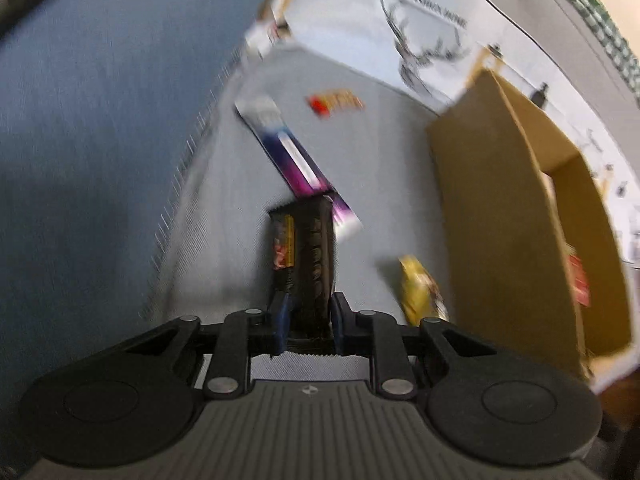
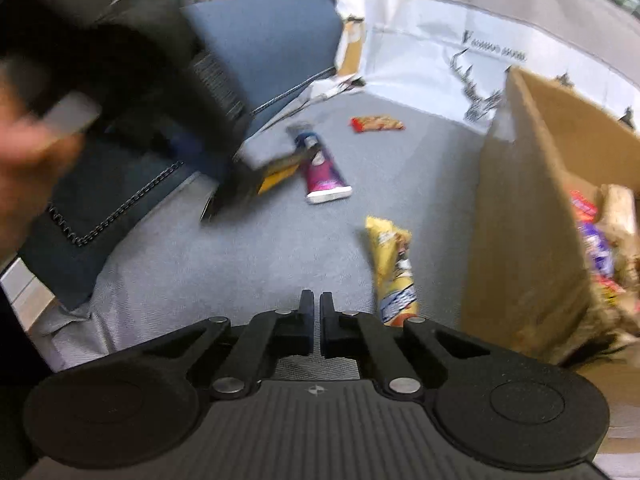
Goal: Organize snacks
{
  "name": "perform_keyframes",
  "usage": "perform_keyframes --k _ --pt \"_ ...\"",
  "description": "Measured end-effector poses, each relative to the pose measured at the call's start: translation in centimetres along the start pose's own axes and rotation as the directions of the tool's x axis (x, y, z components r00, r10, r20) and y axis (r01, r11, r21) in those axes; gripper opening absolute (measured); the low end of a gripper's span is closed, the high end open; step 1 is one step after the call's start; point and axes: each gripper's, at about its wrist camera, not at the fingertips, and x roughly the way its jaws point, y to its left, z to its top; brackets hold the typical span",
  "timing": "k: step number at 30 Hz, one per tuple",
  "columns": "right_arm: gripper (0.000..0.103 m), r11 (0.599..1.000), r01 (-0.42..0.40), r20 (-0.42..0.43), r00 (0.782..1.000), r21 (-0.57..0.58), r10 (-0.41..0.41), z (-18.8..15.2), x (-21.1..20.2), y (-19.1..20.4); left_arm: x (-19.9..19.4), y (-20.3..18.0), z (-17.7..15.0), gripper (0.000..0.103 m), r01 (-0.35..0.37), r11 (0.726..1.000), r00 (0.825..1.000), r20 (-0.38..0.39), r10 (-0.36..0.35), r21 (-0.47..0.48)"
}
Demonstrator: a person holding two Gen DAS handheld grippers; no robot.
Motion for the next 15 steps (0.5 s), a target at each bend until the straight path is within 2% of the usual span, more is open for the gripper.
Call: perform_keyframes --k 2,3,5,8,10,15 --pt "0.01 1.0 0.02 0.023 1.0 -0.003 -0.02 0.1 -0.5 -0.3 0.5 -0.1 -0.4 0.04 0.012 1.0 0.999 -0.038 -0.012 -0.004" --pt "0.014 0.999 0.036 0.035 0.999 -0.006 -0.036 0.1 -0.7 -0.5 0.6 -0.3 -0.6 0.043 0.0 1.0 0.999 -0.036 0.001 0.008" --pt "0.032 0.997 0.081 0.054 0.995 -0.018 -0.08 0.0 -0.9 -0.5 0.8 -0.7 -0.5 0.053 -0.034 0.999 0.999 -0.018 0.034 0.03" --pt "0.033 0.991 0.117 0.066 0.991 -0.058 -0.114 -0.1 -0.6 -0.2 1.2 -0.7 -0.1 0.056 -0.03 1.0 0.999 -0.017 0.03 -0.002" --pt "0.033 0.978 0.177 0.071 0.983 -0.113 -0.169 -0.3 0.0 0.5 1.6 -1.0 0.0 0.057 -0.032 0.999 0.999 -0.026 0.032 -0.001" --pt "0.034 0.936 0.28 0.051 0.96 -0.213 -0.276 -0.8 2.0 1.6 2.9 -2.4 0.0 0.061 -0.088 0.993 0.995 -0.043 0.092 0.08"
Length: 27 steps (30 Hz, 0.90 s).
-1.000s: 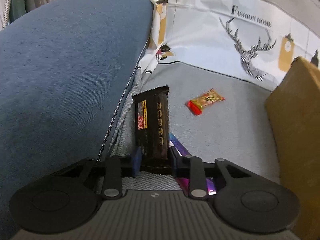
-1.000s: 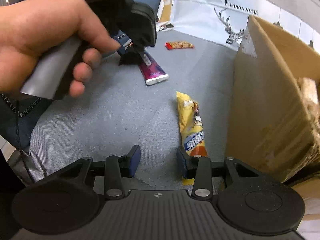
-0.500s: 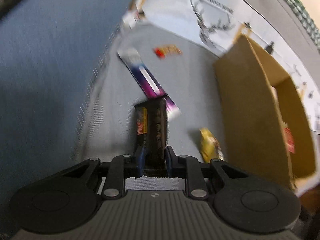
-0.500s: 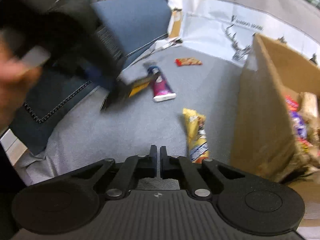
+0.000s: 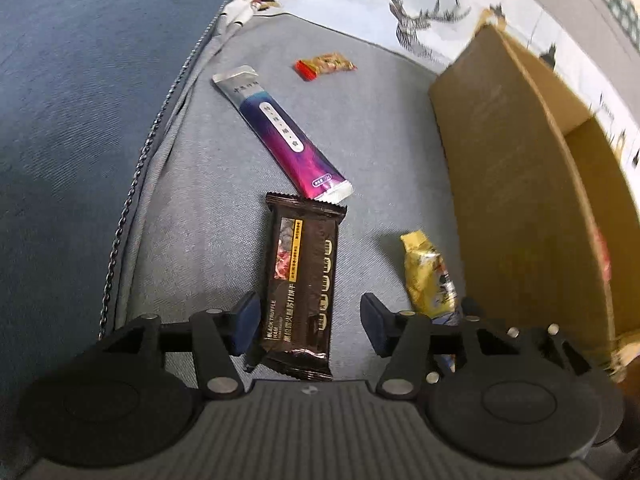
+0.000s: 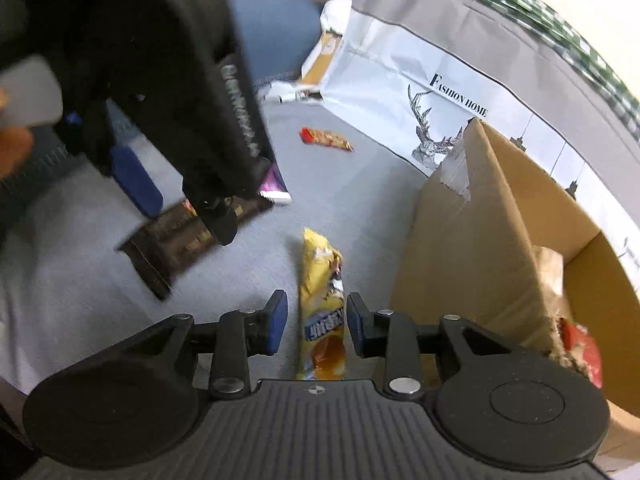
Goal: Organize snacks
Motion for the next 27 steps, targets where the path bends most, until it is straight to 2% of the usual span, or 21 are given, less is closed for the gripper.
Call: perform_keyframes --k 6,11,18,21,27 --pt "0.034 1.0 0.008 -0.028 1.0 -0.013 -0.008 -0.2 0.9 0.2 0.1 -0.4 -0.1 0.061 -0.01 1.0 1.0 0.005 0.009 0.026" --pt "0.024 0.995 -0.071 -0.054 0.996 0.076 0.075 -0.3 1.4 -0.8 0.1 -0.3 -0.2 0.061 -0.017 1.0 1.0 0.002 0.017 0.02" --pt "0.023 0.959 -0.194 0.002 0.98 0.205 0.198 0.3 0.4 -1.9 -0.2 0.2 -0.2 0.061 -0.01 1.0 1.0 0.014 0.01 -0.006" --pt "0.024 0.94 -0.226 -0.047 0.968 0.256 0.246 0.1 0.9 -2.1 0.0 0.3 -0.2 0.061 -0.007 1.0 1.0 0.011 0.007 -0.008" --pt "0.037 0.932 -0.216 -0.066 0.967 0.291 0.245 0.0 1.4 -2.5 0.6 -0.3 -0.3 0.061 -0.035 0.999 0.999 -0.001 0.035 0.028"
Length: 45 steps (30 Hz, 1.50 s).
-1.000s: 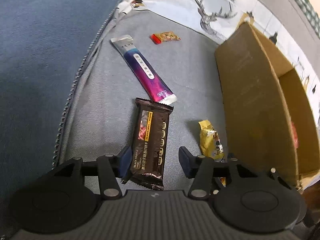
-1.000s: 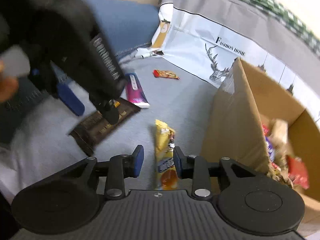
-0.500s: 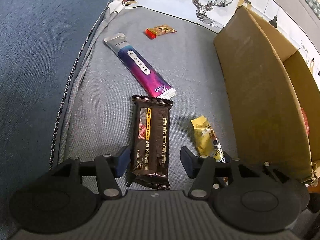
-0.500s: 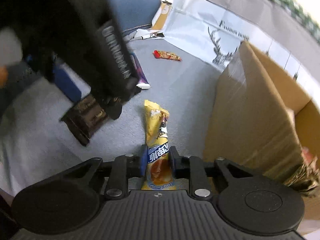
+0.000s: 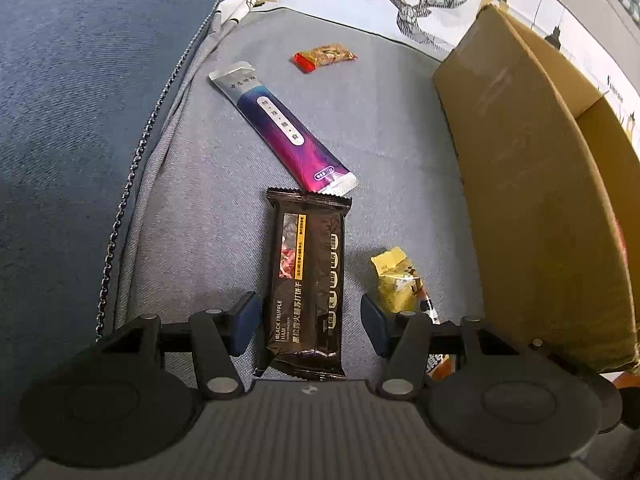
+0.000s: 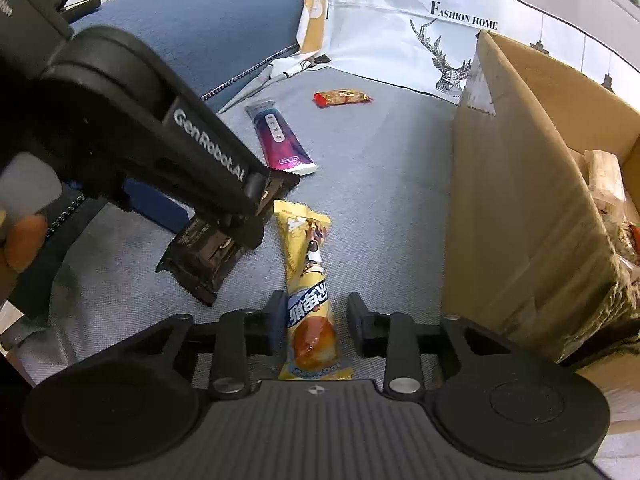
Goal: Organize snacks
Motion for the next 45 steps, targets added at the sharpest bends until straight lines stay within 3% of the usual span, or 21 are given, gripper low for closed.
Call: perform_keyframes --k 16,18,19,24,28,36,40,45 --pt "0.037 1.0 -0.02 -0.003 1.0 -0.008 0.019 -0.1 0.2 -0.2 0.8 -1.2 -0.4 0.06 -0.06 0.994 0.998 0.0 0.061 0.09" --pt "0.025 1.0 -0.024 0.002 1.0 -0.014 0.024 -0.1 0.1 -0.1 0.7 -1.3 -0.5 0.048 -0.084 0.991 0.996 0.008 0.084 0.1" --pt "0.025 1.0 -0.021 0.009 1.0 -0.018 0.021 -0.2 -0.1 0.0 0.7 -1.3 -0.5 0.043 -0.096 0.99 0.995 0.014 0.095 0.103" --pt "0.025 1.0 -0.016 0.053 0.998 0.002 0.016 0.1 -0.8 -0.2 0.0 -0.6 -0.2 0.043 -0.079 0.995 0.997 0.027 0.077 0.063" --pt "0.026 1.0 -0.027 -0.01 1.0 0.007 0.027 0.0 0.1 -0.2 0.5 -0.2 -0.2 0.043 -0.06 0.997 0.998 -0.003 0.06 0.043" --pt "0.025 1.0 -0.02 0.004 1.0 0.001 0.02 0.2 -0.1 0.0 0.6 -0.8 -0.1 0.043 -0.078 0.995 0.997 0.012 0.077 0.068" --pt "0.025 1.0 -0.017 0.064 0.998 -0.001 0.017 0.3 -1.4 0.0 -0.8 -0.6 0.2 0.043 -0.041 0.999 0.997 0.069 0.039 0.022" --pt "0.025 1.0 0.001 0.136 0.991 -0.017 0.001 0.4 -3.8 0.1 -3.3 0.0 0.3 0.043 0.012 0.999 0.984 0.178 -0.006 -0.033"
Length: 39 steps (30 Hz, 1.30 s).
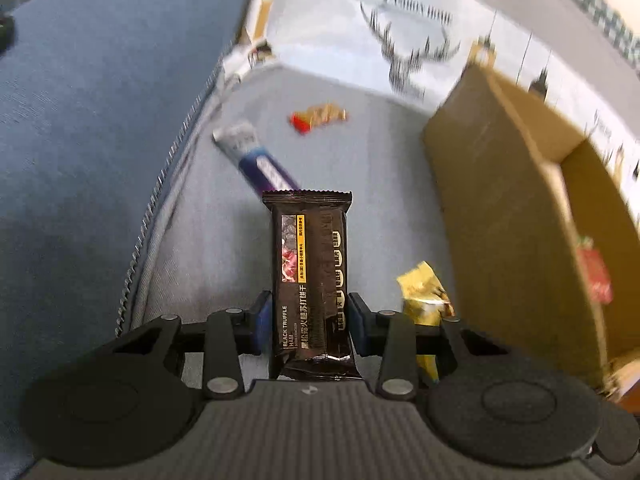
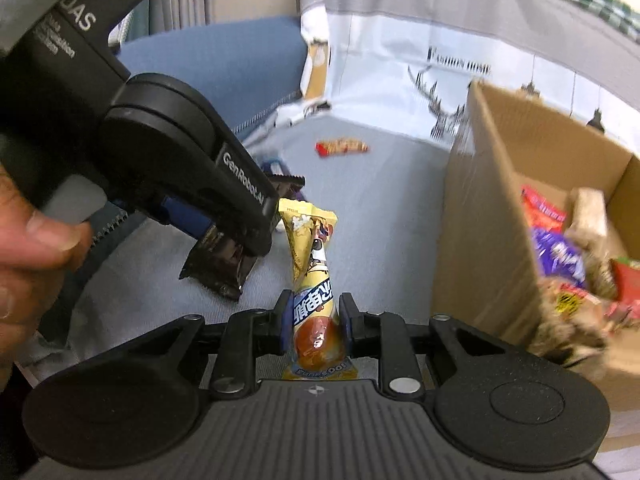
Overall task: Organize snacks
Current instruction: 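Lift and carry the chocolate bar and yellow bar over the cardboard box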
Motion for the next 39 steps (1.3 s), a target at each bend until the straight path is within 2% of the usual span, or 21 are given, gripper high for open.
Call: perform_keyframes --k 4,11,15,18,23,25,28,34,39 --pt "0.025 1.0 -0.012 0.073 0.997 0.011 0.011 0.9 -2.4 0.0 -1.6 0.7 0.3 0.043 0.025 0.999 0.997 0.075 -0.023 -0.027" --pt "0.025 1.0 -0.03 0.183 0.983 0.003 0.029 3.1 -6.3 -1.0 -2.3 1.3 0.9 0.043 0.039 0.997 0.993 0.11 -0.031 -0.065" --pt "0.025 0.999 -0.032 0.256 0.966 0.031 0.023 5.6 -9.5 -3.9 -2.3 0.6 1.3 0.043 0.071 0.995 0.989 0.137 -0.061 -0.065" --pt "0.025 0.999 -0.013 0.325 0.946 0.044 -0.002 8.0 -11.6 -6.8 -2.7 -0.5 1.6 0.043 0.095 0.995 0.981 0.176 -0.087 -0.038" --pt "0.025 0.991 0.078 0.386 0.916 0.104 -0.113 9.2 -12.1 -13.3 -3.6 -3.0 2.0 0.043 0.17 0.985 0.949 0.268 -0.166 0.008" --pt "0.025 0.978 0.105 0.358 0.919 0.18 -0.164 8.1 -11.3 -15.5 -3.9 -4.2 2.1 0.043 0.199 0.979 0.933 0.298 -0.2 0.032" --pt "0.025 0.957 0.125 0.271 0.942 0.26 -0.197 6.4 -10.1 -17.7 -4.3 -6.3 2.2 0.043 0.251 0.966 0.907 0.334 -0.258 0.065" --pt "0.025 0.955 0.188 0.284 0.925 0.231 -0.251 5.3 -10.3 -19.7 -5.3 -11.7 1.9 0.043 0.278 0.939 0.862 0.379 -0.336 0.201" --pt "0.025 0.943 0.214 0.252 0.927 0.255 -0.278 4.2 -10.0 -21.2 -5.4 -15.8 2.9 0.043 0.354 0.911 0.844 0.348 -0.409 0.211"
